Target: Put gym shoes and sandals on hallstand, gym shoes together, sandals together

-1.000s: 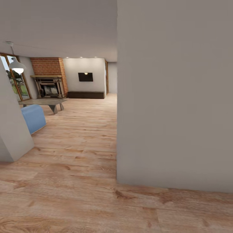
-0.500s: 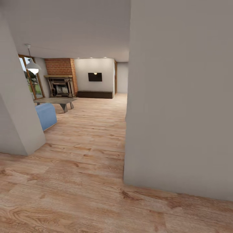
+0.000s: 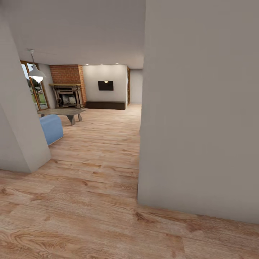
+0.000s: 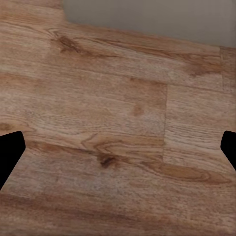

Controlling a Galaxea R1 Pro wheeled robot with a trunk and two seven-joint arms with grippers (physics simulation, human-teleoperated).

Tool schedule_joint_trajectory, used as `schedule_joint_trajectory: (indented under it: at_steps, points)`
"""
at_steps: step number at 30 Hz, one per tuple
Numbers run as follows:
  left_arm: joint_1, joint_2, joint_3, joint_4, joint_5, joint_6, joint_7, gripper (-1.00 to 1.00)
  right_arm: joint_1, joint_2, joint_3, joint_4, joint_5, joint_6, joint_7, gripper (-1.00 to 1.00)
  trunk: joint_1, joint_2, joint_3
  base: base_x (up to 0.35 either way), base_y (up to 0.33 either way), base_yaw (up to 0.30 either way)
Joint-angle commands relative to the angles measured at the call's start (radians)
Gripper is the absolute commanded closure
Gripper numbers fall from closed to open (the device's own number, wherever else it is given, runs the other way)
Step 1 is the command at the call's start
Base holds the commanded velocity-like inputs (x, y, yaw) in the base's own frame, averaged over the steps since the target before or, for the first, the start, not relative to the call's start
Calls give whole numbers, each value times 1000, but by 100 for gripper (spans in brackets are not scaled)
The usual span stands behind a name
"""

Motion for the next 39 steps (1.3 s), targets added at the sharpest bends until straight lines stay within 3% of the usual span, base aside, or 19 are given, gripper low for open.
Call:
schedule_joint_trajectory:
  at_steps: [1,33,39]
  points:
    - [-1,0,3,1,1,-3,0,-100,-1,0,0,1,0,-3,0,-100,0,-1,-1,0,0,1]
    - [-3,1,1,-19,-4,-2,3,-100,-1,-1,-1,-1,2,-4,-1,-100,0,-1,-1,0,0,0]
    - [-16,5,-3,-87,-16,8,92,-100,-1,-6,-2,-66,4,-4,-2,-100,0,-1,-1,0,0,0]
